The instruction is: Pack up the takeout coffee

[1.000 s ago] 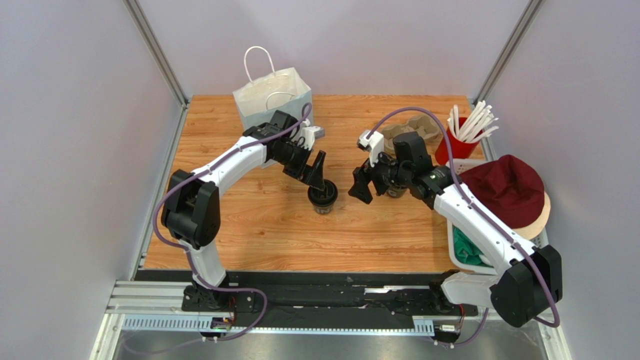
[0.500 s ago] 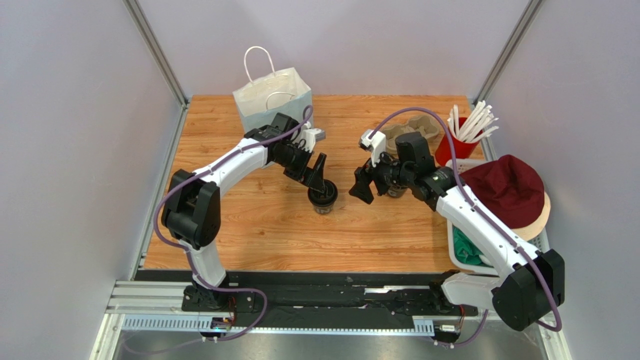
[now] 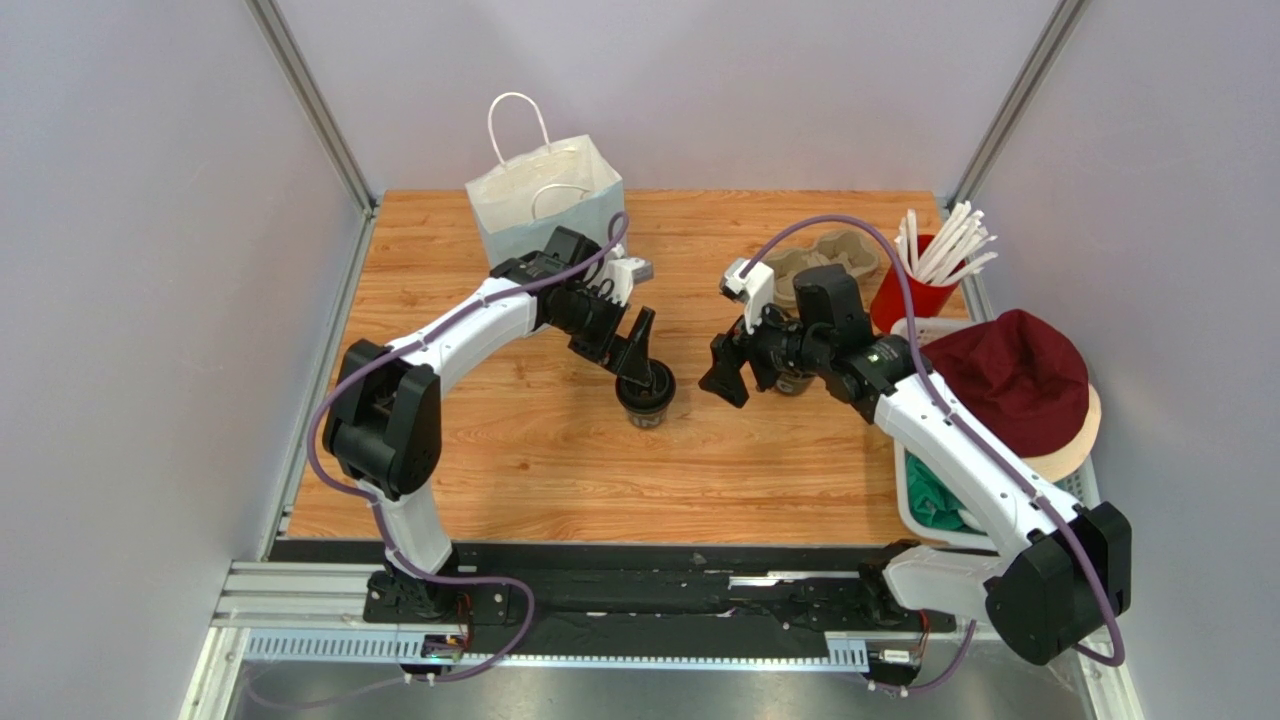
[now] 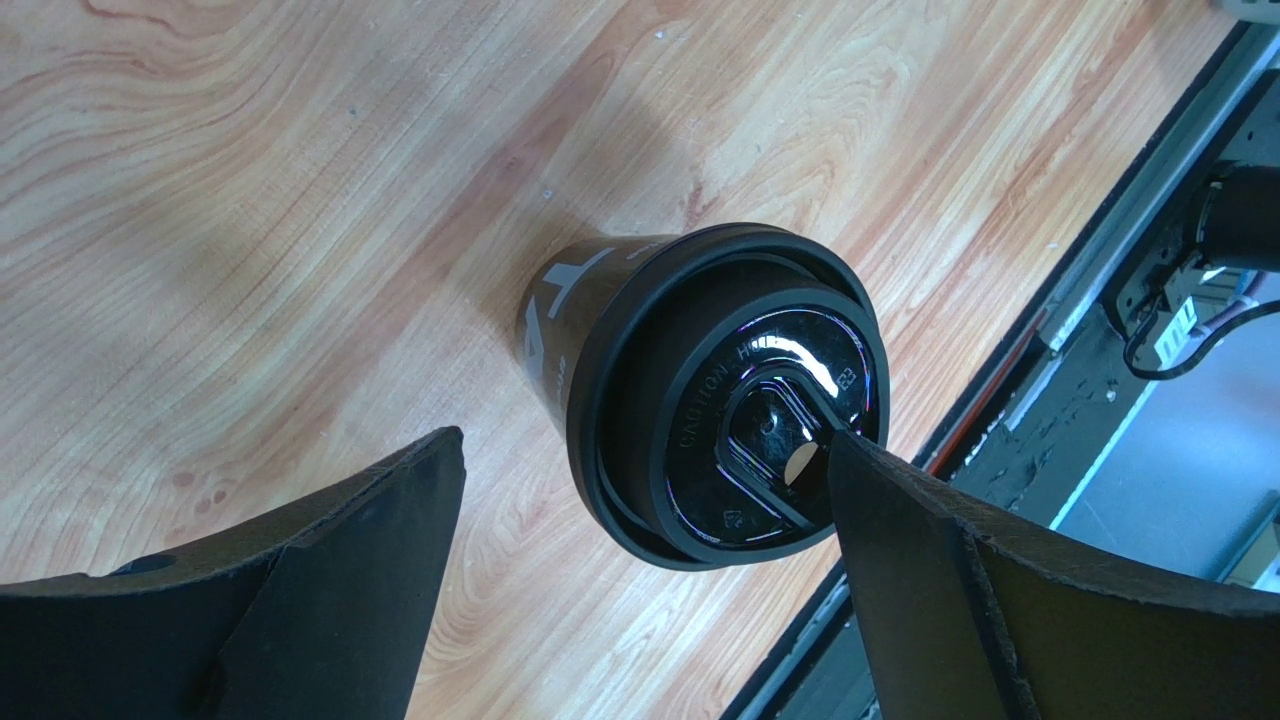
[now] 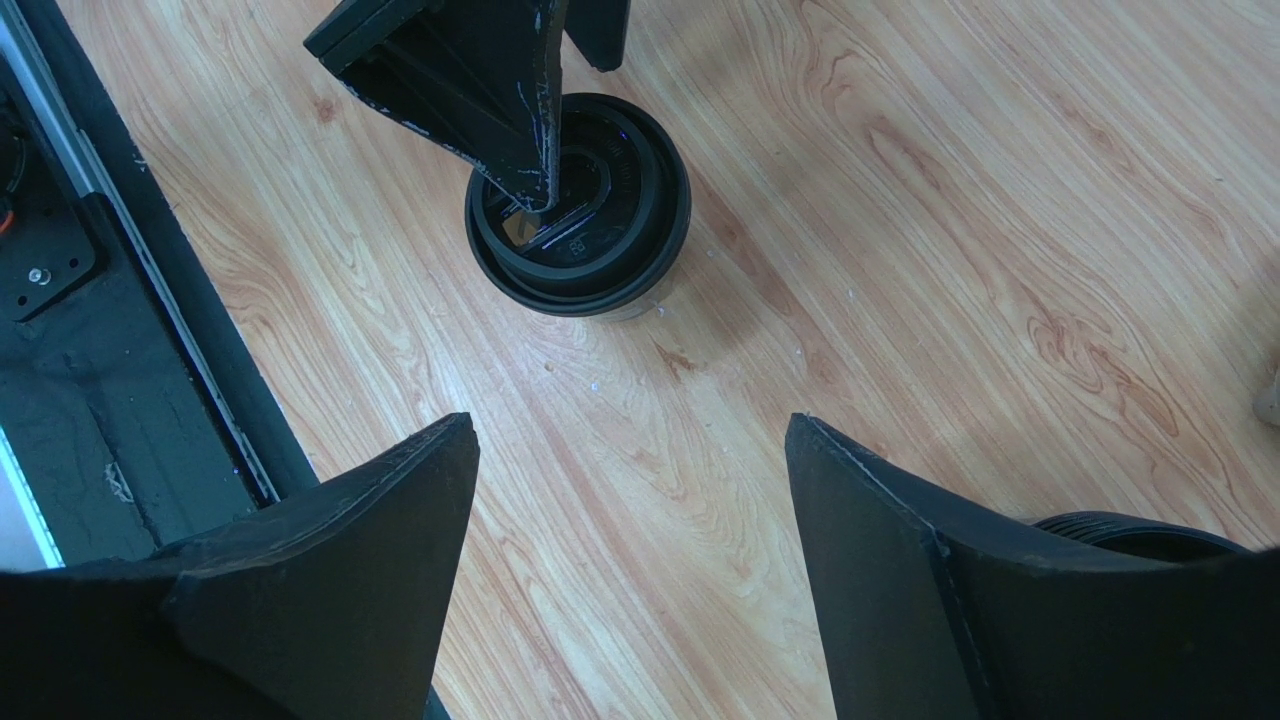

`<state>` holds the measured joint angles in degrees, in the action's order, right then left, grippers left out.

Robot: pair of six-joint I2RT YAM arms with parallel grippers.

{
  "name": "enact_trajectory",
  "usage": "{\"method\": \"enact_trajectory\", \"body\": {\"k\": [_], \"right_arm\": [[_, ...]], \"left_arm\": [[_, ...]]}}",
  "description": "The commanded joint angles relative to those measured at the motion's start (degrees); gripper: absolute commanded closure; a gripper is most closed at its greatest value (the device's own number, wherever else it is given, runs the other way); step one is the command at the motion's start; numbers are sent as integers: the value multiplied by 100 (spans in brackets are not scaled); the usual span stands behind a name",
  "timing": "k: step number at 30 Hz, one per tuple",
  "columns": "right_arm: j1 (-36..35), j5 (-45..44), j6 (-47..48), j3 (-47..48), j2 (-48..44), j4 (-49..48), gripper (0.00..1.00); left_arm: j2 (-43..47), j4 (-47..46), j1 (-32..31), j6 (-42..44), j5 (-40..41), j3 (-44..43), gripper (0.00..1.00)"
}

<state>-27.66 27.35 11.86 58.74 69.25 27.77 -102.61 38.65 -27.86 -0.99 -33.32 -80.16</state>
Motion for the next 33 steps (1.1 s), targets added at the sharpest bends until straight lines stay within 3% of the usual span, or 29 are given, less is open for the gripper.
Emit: {"method": "enact_trajectory", "body": {"k": [1, 10, 27, 33], "right_arm": [[41, 77, 45, -100, -175, -325, 21], [103, 139, 53, -135, -175, -342, 21], [138, 183, 159, -188, -333, -378, 21], [147, 174, 194, -196, -421, -378, 21]], "left_arm": [[250, 18, -62, 90, 36, -60, 1], [197, 432, -18, 495, 63, -474, 1], [311, 169, 96, 363, -289, -536, 1], [461, 431, 96, 679, -131, -649, 1]]}}
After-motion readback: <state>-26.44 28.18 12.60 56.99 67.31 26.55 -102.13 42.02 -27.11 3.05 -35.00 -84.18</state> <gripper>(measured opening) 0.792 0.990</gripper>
